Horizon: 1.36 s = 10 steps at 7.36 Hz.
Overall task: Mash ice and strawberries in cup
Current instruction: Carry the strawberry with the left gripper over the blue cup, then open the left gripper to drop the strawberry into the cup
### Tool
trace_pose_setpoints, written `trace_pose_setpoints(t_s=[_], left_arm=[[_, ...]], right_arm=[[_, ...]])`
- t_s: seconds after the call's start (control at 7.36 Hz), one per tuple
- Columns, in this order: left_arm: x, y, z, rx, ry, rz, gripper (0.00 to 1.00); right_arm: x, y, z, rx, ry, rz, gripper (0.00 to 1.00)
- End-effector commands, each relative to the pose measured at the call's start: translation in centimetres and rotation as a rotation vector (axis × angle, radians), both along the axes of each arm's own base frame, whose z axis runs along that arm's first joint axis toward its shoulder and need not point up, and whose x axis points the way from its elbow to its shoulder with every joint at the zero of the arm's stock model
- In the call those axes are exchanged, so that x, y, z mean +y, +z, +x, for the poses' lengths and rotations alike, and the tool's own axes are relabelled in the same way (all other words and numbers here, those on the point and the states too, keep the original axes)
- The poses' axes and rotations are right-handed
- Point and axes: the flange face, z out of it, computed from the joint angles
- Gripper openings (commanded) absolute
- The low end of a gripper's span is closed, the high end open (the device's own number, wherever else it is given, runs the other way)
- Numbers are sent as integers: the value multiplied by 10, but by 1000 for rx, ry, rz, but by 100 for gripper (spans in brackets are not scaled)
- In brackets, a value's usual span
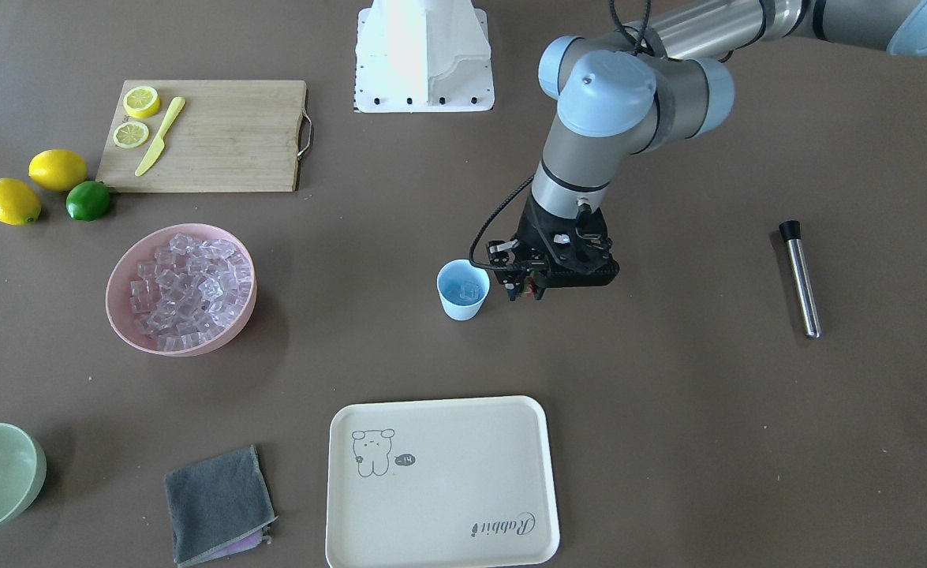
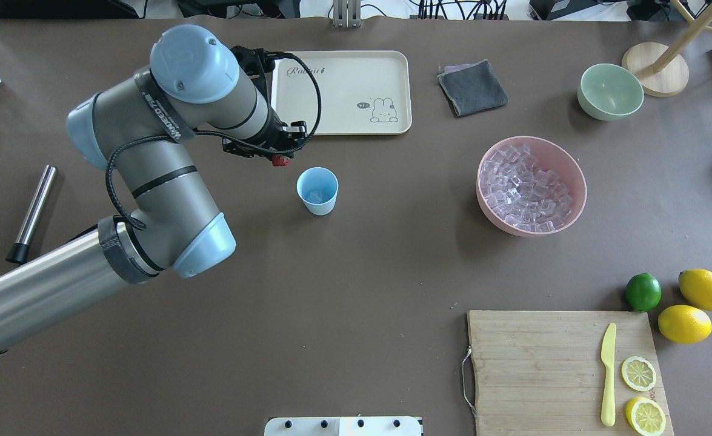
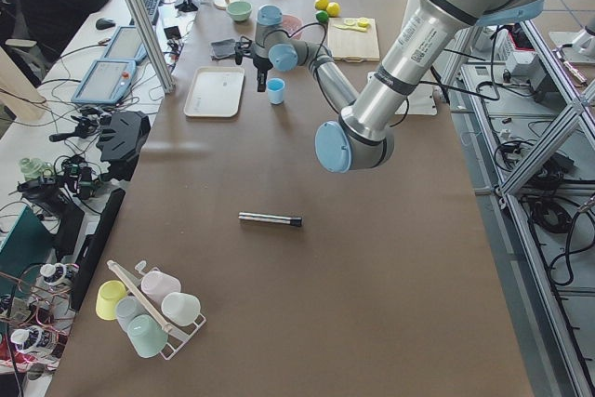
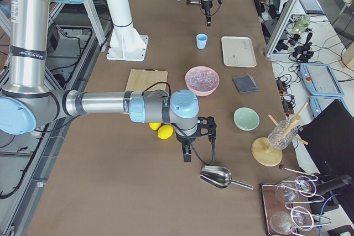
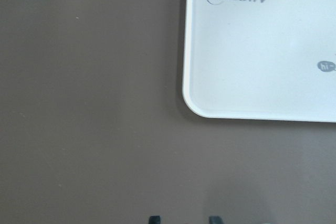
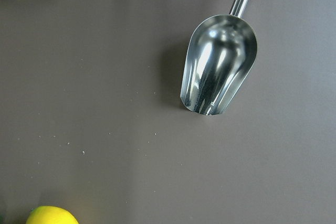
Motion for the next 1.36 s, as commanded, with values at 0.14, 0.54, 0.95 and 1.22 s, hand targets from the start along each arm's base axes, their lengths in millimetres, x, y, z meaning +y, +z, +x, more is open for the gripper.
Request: trace_pose_setpoints(t_s=[0.14,0.54,0.95,1.22], left_arm=[[18,-18,36,9,-42,-17,38],[18,-18,36,8,-51,-10,83],[18,-18,29,12,-51,-10,98],[1,72,-50,-45,-24,-39,97]], right_arm=[[1,-4,0,0,0,4,100],[0,-4,0,0,0,6,100],[0,-4,0,0,0,6,100],[0,-5,0,2,0,9,100]])
